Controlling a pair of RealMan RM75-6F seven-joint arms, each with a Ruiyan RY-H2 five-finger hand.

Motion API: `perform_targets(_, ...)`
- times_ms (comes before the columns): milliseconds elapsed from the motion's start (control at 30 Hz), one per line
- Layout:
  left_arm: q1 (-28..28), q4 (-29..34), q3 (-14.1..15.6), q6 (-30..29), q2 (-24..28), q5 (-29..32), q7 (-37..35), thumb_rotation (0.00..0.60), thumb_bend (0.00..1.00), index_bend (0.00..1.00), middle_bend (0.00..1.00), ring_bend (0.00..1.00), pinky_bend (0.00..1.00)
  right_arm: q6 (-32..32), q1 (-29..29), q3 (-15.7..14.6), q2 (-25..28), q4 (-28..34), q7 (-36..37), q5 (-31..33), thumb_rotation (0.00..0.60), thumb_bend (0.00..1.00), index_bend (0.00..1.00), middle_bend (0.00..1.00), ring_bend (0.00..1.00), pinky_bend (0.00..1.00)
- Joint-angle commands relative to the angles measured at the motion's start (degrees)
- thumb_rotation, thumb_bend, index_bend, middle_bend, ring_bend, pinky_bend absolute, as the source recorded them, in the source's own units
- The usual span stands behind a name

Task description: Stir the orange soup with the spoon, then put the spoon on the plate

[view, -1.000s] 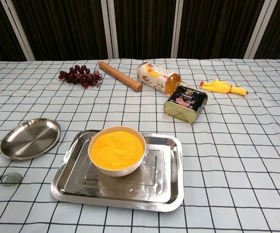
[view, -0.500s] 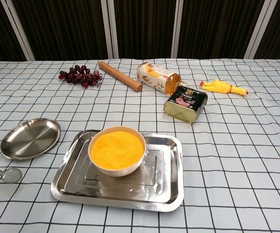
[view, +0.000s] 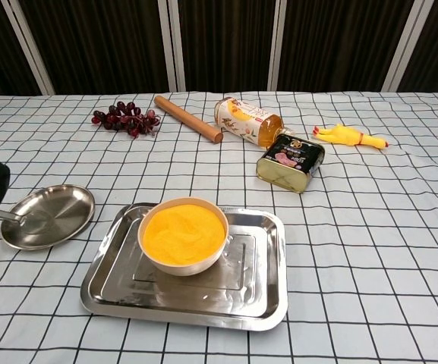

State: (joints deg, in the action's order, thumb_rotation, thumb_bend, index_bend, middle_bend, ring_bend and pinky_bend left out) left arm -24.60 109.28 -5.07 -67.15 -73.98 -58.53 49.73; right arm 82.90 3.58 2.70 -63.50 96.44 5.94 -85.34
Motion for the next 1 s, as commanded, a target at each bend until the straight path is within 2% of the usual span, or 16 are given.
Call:
perform_targets(33, -3.9, 2.3, -2.7, -0.3, -1.1, 6.2, 5.3, 0.600, 0.53, 0.53, 1.00, 1.00, 1.00, 0.0, 0.0, 0.0, 0.0, 0.0, 0.1, 0.0, 0.600, 0.34, 0.00, 0.00, 0.00, 0.00)
perform_targets(300, -12.7, 5.0, -6.9, -4.5, -7.3, 18.9, 17.5, 0.600, 0.53, 0.53, 1.00, 1.00, 1.00, -0.5, 0.2, 0.1, 0.2, -0.1, 0.8, 0.3, 0.600, 0.34, 0.00, 0.00, 0.00, 0.00)
perform_targets(600, -21.8, 5.2, -10.5, -11.0, -15.0, 30.1, 27.8, 0.600, 0.53, 0.53, 1.00, 1.00, 1.00, -0.9, 0.4, 0.2, 0.4, 0.0, 1.7, 0.5, 0.600, 0.34, 0.00, 0.00, 0.00, 0.00)
perform_targets(1000, -31.4, 1.2, -11.8, -18.0, -22.6, 40.5, 36.9, 0.600, 0.53, 0.53, 1.00, 1.00, 1.00, -0.9, 0.4, 0.3, 0.7, 0.2, 2.9, 0.4, 0.600, 0.34, 0.00, 0.00, 0.00, 0.00)
